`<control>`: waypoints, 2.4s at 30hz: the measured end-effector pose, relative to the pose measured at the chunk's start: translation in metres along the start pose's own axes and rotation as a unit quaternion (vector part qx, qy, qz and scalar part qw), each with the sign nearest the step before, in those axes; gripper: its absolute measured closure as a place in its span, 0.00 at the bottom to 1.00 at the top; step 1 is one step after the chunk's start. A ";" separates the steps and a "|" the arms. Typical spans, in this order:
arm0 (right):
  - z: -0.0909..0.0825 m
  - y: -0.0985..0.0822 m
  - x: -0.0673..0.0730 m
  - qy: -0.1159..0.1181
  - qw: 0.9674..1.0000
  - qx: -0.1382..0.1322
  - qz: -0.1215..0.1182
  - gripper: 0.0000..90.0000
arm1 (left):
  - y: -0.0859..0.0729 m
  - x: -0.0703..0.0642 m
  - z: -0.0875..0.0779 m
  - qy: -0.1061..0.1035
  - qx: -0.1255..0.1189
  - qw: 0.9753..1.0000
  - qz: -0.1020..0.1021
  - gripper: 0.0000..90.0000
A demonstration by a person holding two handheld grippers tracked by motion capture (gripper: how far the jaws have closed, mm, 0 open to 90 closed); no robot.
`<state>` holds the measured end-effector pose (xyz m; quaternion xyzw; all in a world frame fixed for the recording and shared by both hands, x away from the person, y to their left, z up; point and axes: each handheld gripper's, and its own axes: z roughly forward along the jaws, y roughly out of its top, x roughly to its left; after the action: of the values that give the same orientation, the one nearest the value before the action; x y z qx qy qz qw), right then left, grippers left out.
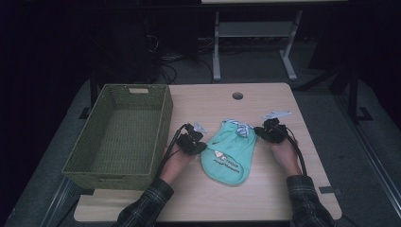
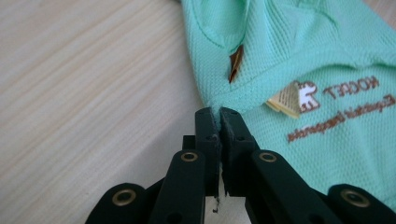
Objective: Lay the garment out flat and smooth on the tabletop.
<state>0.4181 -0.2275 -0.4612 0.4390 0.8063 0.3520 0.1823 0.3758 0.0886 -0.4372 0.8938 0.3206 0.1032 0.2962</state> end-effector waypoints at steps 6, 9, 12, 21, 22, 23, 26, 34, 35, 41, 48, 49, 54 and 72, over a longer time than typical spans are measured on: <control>-0.001 -0.002 -0.002 0.005 1.000 0.001 0.008 0.87 | 0.003 -0.005 -0.002 -0.004 -0.028 1.000 -0.002 0.82; -0.009 -0.001 0.001 0.019 1.000 -0.005 0.011 0.88 | 0.008 -0.005 -0.008 -0.006 -0.046 0.999 -0.001 0.81; -0.018 -0.002 0.009 0.036 0.999 0.000 0.000 0.95 | 0.013 -0.005 -0.010 -0.013 -0.057 0.998 0.004 0.90; -0.037 -0.019 0.036 0.082 0.997 0.002 -0.010 1.00 | 0.023 -0.001 0.017 -0.025 -0.043 0.999 0.020 0.99; -0.039 -0.021 0.040 0.085 0.996 -0.001 -0.011 1.00 | 0.023 -0.001 0.020 -0.026 -0.043 0.999 0.019 0.99; -0.041 -0.023 0.043 0.088 0.996 0.001 -0.012 1.00 | 0.023 0.000 0.024 -0.029 -0.037 0.999 0.020 0.99; -0.043 -0.029 0.052 0.097 0.995 0.008 -0.016 1.00 | 0.021 0.001 0.031 -0.029 -0.024 0.999 0.021 0.99; -0.038 -0.042 0.068 0.110 0.993 0.029 -0.028 1.00 | 0.018 0.001 0.039 -0.032 -0.012 0.999 0.030 0.99; -0.037 -0.043 0.069 0.113 0.993 0.034 -0.027 1.00 | 0.018 0.000 0.040 -0.033 -0.012 0.999 0.030 0.99; -0.035 -0.045 0.070 0.110 0.993 0.041 -0.032 1.00 | 0.017 -0.004 0.038 -0.040 -0.003 0.998 0.040 0.99; -0.040 -0.048 0.067 0.104 0.993 0.045 -0.027 1.00 | 0.009 -0.016 0.030 -0.054 0.004 0.997 0.051 0.99; -0.041 -0.049 0.066 0.103 0.993 0.045 -0.027 1.00 | 0.008 -0.018 0.029 -0.057 0.005 0.997 0.054 0.99; -0.046 -0.053 0.063 0.097 0.994 0.043 -0.025 1.00 | 0.004 -0.030 0.026 -0.071 0.008 0.995 0.066 0.99; -0.053 -0.060 0.055 0.083 0.995 0.043 -0.030 1.00 | -0.013 -0.071 0.015 -0.135 0.007 0.987 0.083 0.99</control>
<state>0.3213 -0.2250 -0.4673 0.3916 0.8458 0.3464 0.1059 0.3199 0.0452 -0.4568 0.9251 0.2030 0.0034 0.3208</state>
